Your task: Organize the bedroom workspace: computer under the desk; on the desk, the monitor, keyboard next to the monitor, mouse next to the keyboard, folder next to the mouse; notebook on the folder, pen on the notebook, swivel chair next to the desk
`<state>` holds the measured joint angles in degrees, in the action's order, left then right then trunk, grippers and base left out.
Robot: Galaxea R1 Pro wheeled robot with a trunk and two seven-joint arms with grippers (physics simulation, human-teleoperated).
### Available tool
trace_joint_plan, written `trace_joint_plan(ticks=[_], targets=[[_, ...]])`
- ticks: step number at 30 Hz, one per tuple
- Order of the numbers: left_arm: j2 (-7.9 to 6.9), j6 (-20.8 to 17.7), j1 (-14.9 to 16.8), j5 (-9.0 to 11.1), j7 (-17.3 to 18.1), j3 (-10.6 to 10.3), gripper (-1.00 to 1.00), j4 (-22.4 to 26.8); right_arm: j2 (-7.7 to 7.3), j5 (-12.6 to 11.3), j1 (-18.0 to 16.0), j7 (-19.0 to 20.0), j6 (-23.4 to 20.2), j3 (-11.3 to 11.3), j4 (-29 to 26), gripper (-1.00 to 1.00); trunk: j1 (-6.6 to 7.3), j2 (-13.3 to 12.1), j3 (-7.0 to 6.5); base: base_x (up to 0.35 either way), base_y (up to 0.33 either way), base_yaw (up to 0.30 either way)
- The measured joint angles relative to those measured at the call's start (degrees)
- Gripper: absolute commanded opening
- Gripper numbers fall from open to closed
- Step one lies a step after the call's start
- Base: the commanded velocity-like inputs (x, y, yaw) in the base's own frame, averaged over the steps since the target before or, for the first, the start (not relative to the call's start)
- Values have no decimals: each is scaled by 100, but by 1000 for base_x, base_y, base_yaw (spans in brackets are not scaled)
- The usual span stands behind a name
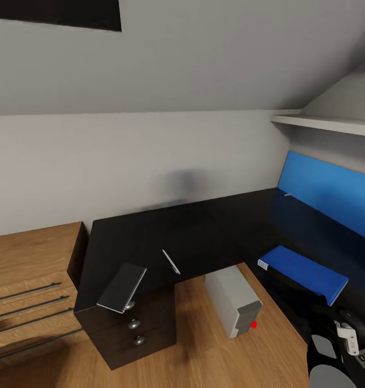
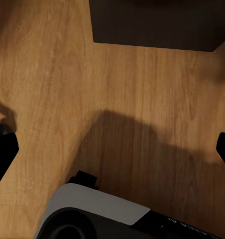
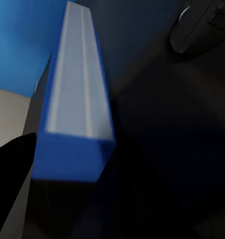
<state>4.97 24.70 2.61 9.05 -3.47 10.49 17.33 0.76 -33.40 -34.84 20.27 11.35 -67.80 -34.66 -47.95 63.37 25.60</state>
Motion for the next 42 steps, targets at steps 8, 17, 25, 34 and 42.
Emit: trace_joint_plan(ticks=[8, 17, 25, 34, 42], targets=[[2, 0, 0, 0, 0, 0, 100, 1, -1, -45, 2, -149, -23, -15, 11, 100, 0, -1, 1, 0, 0, 0], [0, 0, 0, 0, 8, -1, 100, 1, 0, -45, 2, -146, -24, -15, 11, 100, 0, -1, 1, 0, 0, 0], [-3, 11, 0, 1, 23, 0, 100, 1, -1, -45, 1, -146, -24, -15, 11, 100, 65, -120, -52, 0, 0, 0], [-4, 11, 0, 1, 26, -7, 100, 1, -1, -39, 2, -153, -25, -10, 3, 100, 263, -481, -214, 0, 0, 0], [-6, 9, 0, 1, 27, -2, 100, 1, -9, -30, 2, -154, -25, -9, -6, 100, 438, -802, -358, 0, 0, 0]])
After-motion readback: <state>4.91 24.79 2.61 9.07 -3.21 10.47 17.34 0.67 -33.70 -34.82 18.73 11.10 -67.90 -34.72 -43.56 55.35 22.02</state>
